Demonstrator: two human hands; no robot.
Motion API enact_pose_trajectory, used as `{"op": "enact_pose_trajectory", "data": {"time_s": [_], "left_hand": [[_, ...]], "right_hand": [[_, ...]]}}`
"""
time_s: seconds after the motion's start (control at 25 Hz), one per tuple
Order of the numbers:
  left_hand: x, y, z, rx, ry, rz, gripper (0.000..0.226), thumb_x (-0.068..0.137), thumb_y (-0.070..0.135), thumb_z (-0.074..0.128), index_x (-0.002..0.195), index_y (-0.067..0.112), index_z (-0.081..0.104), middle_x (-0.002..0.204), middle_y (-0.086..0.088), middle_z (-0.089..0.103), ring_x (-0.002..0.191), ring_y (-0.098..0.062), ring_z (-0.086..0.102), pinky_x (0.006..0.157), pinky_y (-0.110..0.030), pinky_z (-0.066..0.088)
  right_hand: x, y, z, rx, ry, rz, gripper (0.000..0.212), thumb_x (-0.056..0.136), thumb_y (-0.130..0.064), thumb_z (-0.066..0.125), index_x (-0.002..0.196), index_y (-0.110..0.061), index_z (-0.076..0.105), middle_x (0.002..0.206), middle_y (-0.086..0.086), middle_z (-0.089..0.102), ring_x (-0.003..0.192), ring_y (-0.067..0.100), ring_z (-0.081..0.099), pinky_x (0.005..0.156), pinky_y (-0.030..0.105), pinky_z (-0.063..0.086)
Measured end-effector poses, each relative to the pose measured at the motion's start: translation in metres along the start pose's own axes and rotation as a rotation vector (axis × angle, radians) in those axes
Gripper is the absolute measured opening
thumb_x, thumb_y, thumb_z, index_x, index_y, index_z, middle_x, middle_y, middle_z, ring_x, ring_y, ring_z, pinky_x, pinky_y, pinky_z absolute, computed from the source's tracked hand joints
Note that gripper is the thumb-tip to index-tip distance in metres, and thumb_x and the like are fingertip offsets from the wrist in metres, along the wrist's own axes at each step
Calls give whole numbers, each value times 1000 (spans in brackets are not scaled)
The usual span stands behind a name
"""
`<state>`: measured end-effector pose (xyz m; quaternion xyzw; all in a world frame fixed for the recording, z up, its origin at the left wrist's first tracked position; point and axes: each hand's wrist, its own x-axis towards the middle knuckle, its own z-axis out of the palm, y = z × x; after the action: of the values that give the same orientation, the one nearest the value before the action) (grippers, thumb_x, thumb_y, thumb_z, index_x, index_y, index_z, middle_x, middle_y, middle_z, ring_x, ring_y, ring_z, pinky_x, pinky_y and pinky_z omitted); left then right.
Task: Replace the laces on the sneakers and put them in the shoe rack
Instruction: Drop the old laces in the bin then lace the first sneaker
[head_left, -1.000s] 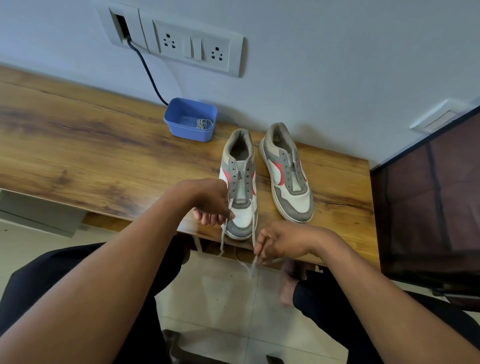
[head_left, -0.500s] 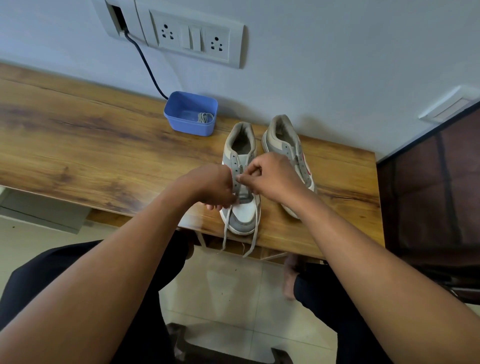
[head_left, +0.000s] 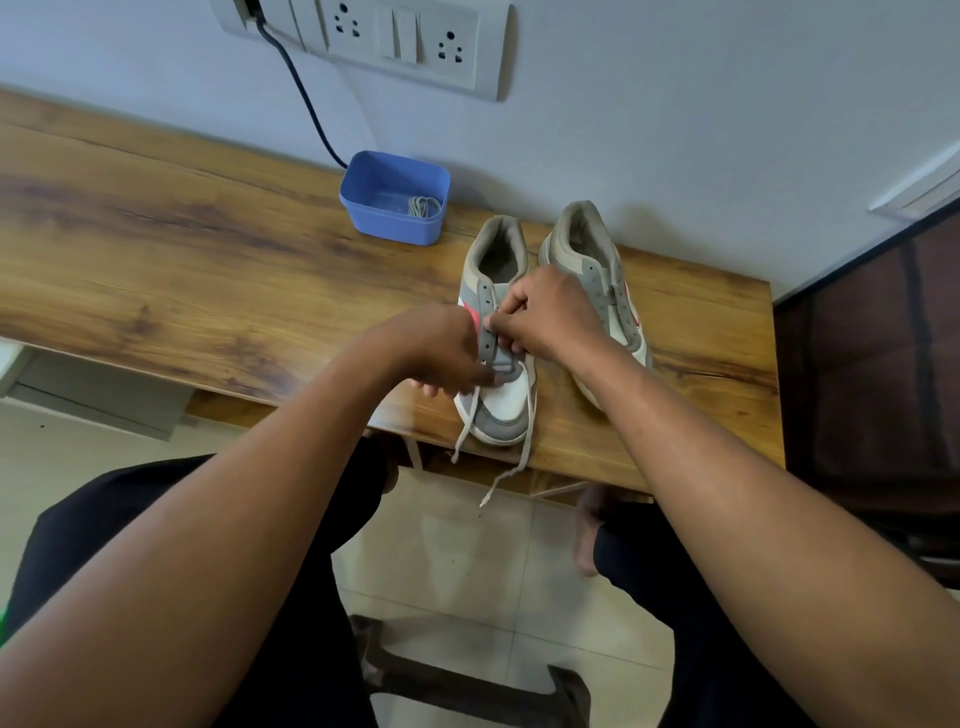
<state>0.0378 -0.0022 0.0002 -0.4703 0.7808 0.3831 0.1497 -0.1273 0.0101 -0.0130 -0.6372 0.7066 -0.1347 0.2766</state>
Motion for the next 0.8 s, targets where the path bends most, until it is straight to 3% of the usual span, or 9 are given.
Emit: {"op": "enact_pose_trajectory", "data": {"time_s": [0.08,0.16,0.28,0.4,0.6,0.8], "left_hand": [[1,1,2,94,62,32,21,93,22,64,82,11,78,72,-3,76,64,-14,72,72,-33,61],[0,2,1,113,-34,38,21,93,16,61,86,7,78,76,-5,77,69,-16,74,78,-35,63],[-2,2,-1,-23,-166,-18,20,96,17,62,87,5,75,79,-10,77,64,-18,72,73,-34,63],[0,-1,-1,-58,-87,-29,25,97,27,65,85,7,75,75,-7,76,62,-16,72,66,-32,61],[2,-3,-2,-56,-30,-5,17,95,16,64,85,7,74,79,-10,77,69,-20,74,74,-35,64],[0,-3,-2,-58,-213,-5,19,96,21,67,81,11,74,78,-7,77,64,-14,72,73,-32,63]], "right_hand": [[-1,-1,1,-10,10,-7,26,86,-32,83,63,-23,75,59,-9,72,60,7,72,76,41,64],[-1,-1,2,-11,18,-10,25,86,-32,84,64,-23,76,60,-9,73,61,8,72,75,42,65],[-4,-3,2,-19,5,-7,23,87,-31,83,68,-21,78,63,-7,74,62,9,73,74,42,65],[-4,-3,1,13,-18,-7,23,88,-29,83,68,-20,76,62,-5,74,59,9,73,74,41,65],[-5,-3,0,49,-30,-7,25,88,-27,84,66,-20,74,61,-6,74,56,8,72,73,41,66],[-5,-4,0,38,-26,6,21,88,-27,84,69,-20,77,63,-6,75,60,7,73,73,38,65]]}}
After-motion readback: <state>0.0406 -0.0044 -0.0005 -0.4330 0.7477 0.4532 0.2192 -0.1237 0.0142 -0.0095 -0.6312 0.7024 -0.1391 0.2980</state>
